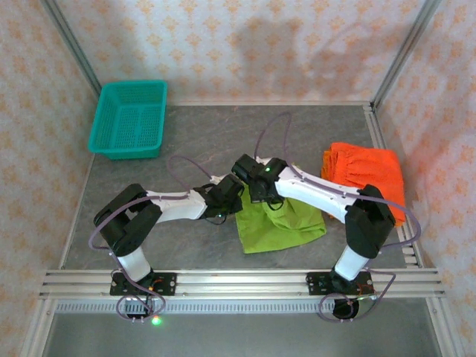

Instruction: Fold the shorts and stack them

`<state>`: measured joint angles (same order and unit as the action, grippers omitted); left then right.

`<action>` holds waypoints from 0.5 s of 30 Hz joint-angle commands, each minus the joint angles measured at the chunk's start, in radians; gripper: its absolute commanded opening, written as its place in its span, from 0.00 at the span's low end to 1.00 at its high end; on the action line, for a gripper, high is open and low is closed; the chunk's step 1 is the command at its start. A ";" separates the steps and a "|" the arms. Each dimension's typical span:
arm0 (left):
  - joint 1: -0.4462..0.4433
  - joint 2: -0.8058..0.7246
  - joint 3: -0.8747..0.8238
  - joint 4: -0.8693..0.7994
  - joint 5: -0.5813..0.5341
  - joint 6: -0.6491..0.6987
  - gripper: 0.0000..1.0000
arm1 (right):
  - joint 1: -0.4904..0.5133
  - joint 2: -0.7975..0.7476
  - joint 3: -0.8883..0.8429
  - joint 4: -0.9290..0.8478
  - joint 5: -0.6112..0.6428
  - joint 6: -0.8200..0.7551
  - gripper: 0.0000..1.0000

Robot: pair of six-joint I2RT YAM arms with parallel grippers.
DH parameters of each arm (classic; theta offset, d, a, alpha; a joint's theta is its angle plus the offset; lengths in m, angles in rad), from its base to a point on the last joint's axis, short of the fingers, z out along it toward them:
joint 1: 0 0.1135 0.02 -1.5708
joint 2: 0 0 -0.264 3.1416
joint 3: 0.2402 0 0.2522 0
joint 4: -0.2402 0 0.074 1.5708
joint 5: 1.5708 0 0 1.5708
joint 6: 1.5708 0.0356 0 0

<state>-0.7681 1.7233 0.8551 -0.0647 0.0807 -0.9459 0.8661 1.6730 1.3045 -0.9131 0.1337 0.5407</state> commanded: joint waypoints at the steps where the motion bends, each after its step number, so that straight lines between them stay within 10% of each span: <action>1: -0.018 0.054 -0.033 0.126 0.024 -0.044 0.22 | 0.004 0.028 -0.024 0.102 -0.100 0.065 0.07; 11: -0.009 -0.171 -0.134 0.111 -0.135 -0.066 0.58 | -0.085 -0.134 -0.154 0.416 -0.499 0.169 0.51; 15: 0.018 -0.310 -0.201 0.092 -0.168 -0.066 0.64 | -0.130 -0.343 -0.231 0.446 -0.433 0.170 0.63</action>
<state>-0.7719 1.4994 0.6868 0.0475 -0.0032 -1.0050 0.7540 1.4895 1.0966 -0.5655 -0.2813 0.6846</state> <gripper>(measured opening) 0.633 0.616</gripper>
